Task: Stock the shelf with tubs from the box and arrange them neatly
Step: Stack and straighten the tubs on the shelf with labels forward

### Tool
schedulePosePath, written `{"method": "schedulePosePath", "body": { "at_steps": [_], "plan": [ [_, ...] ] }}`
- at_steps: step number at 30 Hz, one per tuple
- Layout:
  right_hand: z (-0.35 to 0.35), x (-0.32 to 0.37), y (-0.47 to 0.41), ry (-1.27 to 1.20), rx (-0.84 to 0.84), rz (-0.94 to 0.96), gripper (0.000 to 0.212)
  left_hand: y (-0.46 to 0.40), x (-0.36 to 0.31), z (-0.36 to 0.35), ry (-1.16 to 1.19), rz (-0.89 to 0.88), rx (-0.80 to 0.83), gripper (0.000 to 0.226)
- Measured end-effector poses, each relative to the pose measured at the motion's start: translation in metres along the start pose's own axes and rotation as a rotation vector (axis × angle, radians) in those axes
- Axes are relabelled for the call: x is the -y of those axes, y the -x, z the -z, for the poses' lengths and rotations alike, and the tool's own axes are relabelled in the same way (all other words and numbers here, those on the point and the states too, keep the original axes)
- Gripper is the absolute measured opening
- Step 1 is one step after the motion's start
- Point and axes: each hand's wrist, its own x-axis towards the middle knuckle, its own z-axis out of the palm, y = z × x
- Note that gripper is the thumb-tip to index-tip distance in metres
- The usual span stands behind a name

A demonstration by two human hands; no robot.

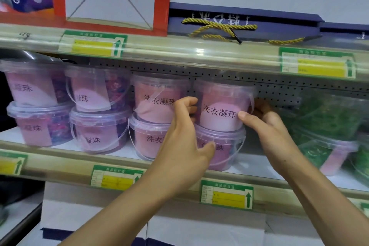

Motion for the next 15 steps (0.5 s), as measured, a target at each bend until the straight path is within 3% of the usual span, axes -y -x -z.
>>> {"method": "schedulePosePath", "body": {
  "at_steps": [3, 15],
  "plan": [
    [-0.001, -0.002, 0.000, -0.019, -0.002, -0.026, 0.036, 0.001, 0.001, 0.002, -0.038, 0.007, 0.027, 0.073],
    [-0.009, -0.007, 0.013, 0.150, -0.037, -0.029, 0.037, 0.004, 0.008, 0.016, -0.106, 0.002, 0.182, 0.073]
  ]
}}
